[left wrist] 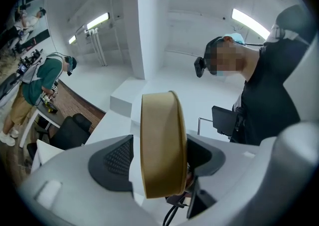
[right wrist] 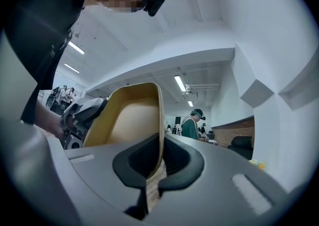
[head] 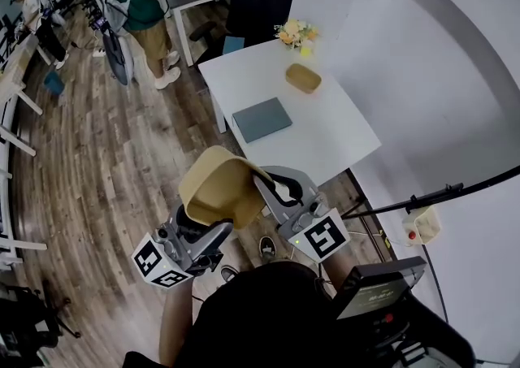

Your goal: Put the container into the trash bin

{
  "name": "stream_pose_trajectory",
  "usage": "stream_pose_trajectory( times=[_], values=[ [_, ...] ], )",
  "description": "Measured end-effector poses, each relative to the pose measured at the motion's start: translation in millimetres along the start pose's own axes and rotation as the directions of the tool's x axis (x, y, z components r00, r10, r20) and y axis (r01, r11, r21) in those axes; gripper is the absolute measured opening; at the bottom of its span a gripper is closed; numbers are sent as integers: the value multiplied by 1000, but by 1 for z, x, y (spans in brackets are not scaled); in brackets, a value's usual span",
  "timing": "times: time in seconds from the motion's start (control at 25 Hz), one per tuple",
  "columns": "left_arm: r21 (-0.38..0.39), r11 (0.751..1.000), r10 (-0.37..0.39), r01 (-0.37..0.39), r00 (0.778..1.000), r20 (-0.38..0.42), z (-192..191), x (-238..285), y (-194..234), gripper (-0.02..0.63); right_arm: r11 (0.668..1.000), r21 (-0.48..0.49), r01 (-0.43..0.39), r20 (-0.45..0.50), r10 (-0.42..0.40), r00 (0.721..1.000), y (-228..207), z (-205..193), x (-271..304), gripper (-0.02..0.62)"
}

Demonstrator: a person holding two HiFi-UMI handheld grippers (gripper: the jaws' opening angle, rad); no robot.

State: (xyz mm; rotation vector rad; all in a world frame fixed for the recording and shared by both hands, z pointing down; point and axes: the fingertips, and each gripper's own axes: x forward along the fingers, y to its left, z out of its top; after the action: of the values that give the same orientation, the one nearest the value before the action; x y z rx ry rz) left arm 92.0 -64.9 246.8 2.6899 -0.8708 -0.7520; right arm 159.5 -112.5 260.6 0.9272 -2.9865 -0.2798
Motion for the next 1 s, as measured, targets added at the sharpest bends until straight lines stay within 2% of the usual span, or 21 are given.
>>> stream_pose_trajectory(
  times=[0.16, 0.28, 0.4, 0.52, 0.6, 0.68, 0.76, 0.92, 1.0],
  values=[
    [36, 999, 20, -19, 1000, -15, 0, -4, -2, 268, 998, -39, -58, -29, 57, 998, 30, -3, 11, 16],
    [34, 997, 67, -68, 998, 21, 5, -15, 8, 167, 994, -49, -101, -26, 99, 995, 44, -5, 16, 27],
    [29, 996, 82, -82, 997, 10, 2, -21, 13, 160, 987, 15, -162, -34, 162, 986, 52, -10, 15, 53],
    [24, 994, 111, -111, 994, -7, 2, -28, 20, 156, 960, -2, -279, -50, 278, 959, 64, -10, 13, 105],
    [16, 993, 116, -116, 993, -5, 5, -36, 24, 155, 944, 106, -313, -43, 319, 947, 66, -9, 12, 139],
    [15, 997, 75, -75, 997, -7, 7, -43, 20, 153, 921, 175, -349, -30, 360, 933, 67, -6, 10, 179],
    [20, 1000, 3, -2, 1000, -28, 5, -48, 10, 153, 880, 218, -421, -9, 433, 901, 72, -3, 7, 234],
    [24, 992, -121, 123, 990, -78, -1, -57, -13, 153, 736, 280, -617, 57, 629, 775, 102, 6, -6, 239],
    [10, 984, -179, 180, 981, -76, -1, -63, -24, 154, 683, 287, -671, 69, 684, 726, 117, 7, -9, 241]
  ],
)
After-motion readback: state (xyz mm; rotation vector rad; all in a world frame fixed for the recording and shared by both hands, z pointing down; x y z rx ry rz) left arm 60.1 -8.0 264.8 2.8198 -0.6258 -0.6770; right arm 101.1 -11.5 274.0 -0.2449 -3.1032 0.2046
